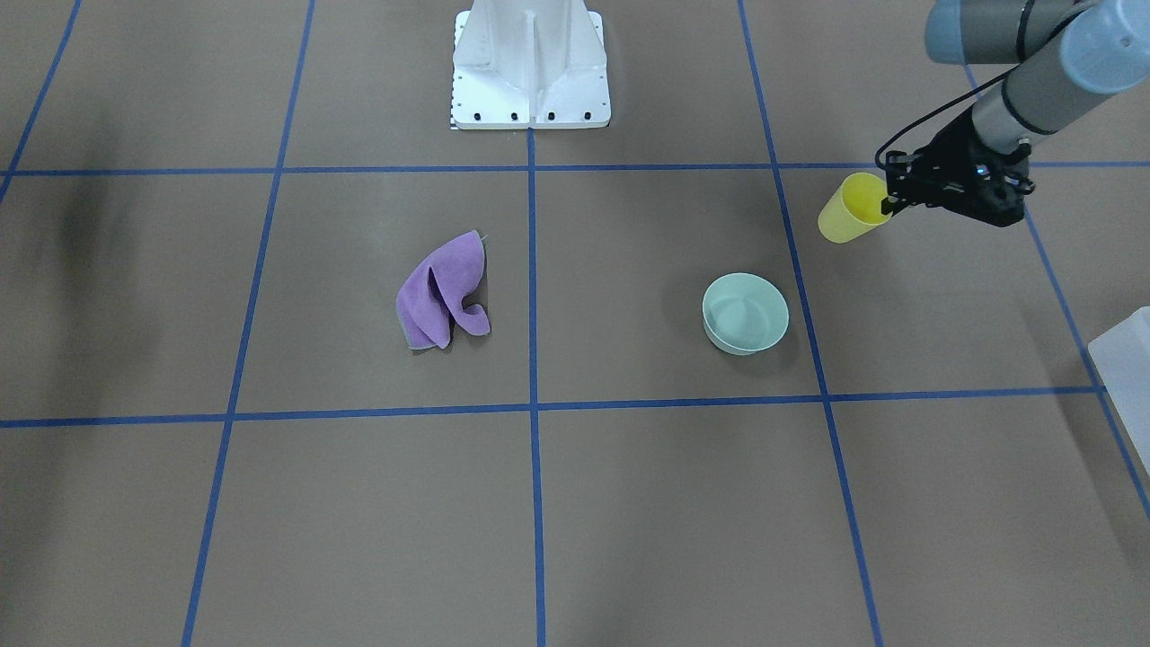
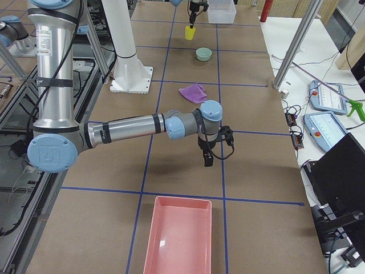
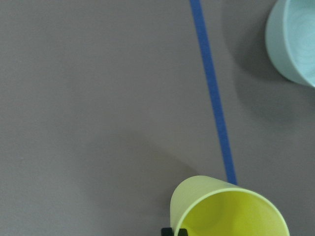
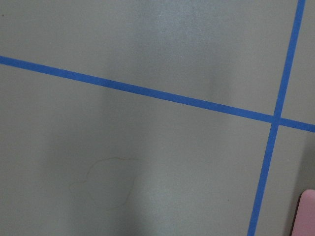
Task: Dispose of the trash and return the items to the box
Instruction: 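Lift the yellow cup with the left gripper and drop it into the clear bin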
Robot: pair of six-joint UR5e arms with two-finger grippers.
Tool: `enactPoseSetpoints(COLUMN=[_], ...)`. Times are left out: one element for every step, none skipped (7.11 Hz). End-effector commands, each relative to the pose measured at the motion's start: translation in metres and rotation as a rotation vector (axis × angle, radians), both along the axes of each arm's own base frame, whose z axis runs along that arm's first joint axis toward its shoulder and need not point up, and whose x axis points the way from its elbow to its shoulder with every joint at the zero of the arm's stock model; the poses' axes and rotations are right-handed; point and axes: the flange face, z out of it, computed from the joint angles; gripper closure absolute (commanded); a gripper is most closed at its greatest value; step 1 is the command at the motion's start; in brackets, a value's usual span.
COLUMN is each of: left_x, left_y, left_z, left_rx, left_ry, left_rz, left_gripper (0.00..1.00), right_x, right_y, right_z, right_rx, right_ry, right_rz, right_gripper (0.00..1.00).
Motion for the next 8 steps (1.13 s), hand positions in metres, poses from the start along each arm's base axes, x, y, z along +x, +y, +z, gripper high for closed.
enactPoseSetpoints(left_x=[-0.104,-0.143,-0.19,-0.228,-0.266,-0.283,-0.289,-0.288], left_y=[-0.035,-0.066,-0.12,-0.17,-0.22,-0.237,-0.235,-0.228], left_z=[0.023,0.047,0.08,0.122,0.151,0.184,0.222,0.261], left_rx=[0.035,0.066,0.123,0.14,0.141,0.152,0.176,0.18], left_ry=[-0.053,-0.095,-0.122,-0.129,-0.136,-0.136,-0.14,-0.139], left_rz=[-0.053,-0.026,-0.022,0.007,0.024,0.056,0.047,0.048], left_gripper=[1.0,1.0,1.0,1.0,1.0,1.0,1.0,1.0], right_x=[0.0,0.0,-0.001,-0.002,-0.002,-0.002,-0.002,-0.003], right_y=[0.0,0.0,-0.004,-0.005,-0.009,-0.009,-0.012,-0.014], right_z=[0.0,0.002,0.0,0.003,0.001,0.0,-0.002,-0.003], right_rx=[0.0,-0.003,0.001,-0.003,0.003,0.004,0.009,0.014], right_ry=[0.0,0.001,0.002,0.003,0.01,0.01,0.011,0.017], right_rz=[0.0,0.0,-0.001,-0.002,0.003,0.003,0.004,0.006], right_gripper=[0.0,0.0,0.0,0.0,0.0,0.0,0.0,0.0])
